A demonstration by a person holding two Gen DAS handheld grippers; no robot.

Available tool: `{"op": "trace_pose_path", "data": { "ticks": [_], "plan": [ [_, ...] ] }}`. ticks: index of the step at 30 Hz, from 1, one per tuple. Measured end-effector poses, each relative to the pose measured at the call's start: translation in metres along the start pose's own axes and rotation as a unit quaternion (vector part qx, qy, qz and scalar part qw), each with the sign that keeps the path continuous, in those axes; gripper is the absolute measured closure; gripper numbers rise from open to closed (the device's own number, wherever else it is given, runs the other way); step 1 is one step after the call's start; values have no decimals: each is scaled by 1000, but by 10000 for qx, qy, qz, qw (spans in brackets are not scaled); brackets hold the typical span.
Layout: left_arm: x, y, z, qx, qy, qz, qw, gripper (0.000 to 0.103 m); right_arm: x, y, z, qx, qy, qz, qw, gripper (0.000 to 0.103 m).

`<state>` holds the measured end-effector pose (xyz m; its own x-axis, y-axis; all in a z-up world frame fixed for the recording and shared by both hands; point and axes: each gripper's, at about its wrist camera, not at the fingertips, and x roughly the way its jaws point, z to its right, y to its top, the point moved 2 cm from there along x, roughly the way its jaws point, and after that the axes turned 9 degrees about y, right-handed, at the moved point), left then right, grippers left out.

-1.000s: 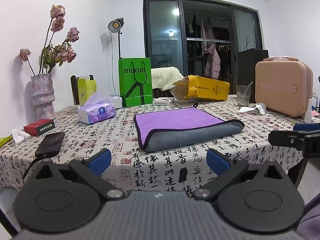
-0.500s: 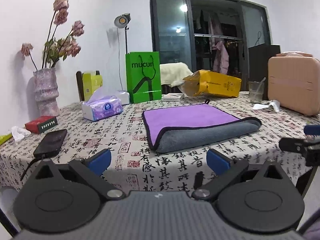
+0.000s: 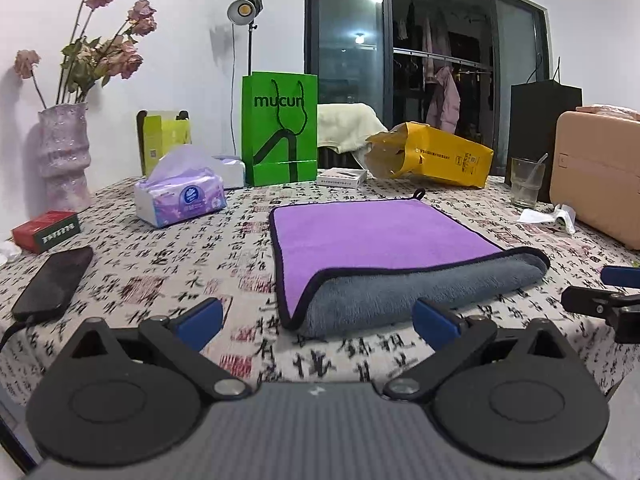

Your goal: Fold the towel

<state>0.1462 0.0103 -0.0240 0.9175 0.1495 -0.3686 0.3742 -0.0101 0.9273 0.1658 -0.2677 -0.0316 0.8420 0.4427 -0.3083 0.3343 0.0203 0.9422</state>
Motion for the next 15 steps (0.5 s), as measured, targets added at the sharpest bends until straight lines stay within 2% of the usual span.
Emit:
{"op": "trace_pose_path", "data": {
  "ticks": [5,7,10,12,15],
  "plan": [
    [27,9,1,116,-116,-127,9998,14,29,11,20,-108,145,-88,9998,17],
    [41,12,1,106,-212,-282,9993,26,46,18,30,-216,158,-103,9996,20],
    [58,16,-1,48,-384,-528,9979,27,68,29,45,-161,296,-255,9991,35],
    [65,17,-3,6,-478,-594,9971,27,83,33,55,-111,483,-493,9976,53],
    [73,16,-4,33,-620,-735,9954,28,98,35,64,-182,473,-687,9963,57]
  ]
}}
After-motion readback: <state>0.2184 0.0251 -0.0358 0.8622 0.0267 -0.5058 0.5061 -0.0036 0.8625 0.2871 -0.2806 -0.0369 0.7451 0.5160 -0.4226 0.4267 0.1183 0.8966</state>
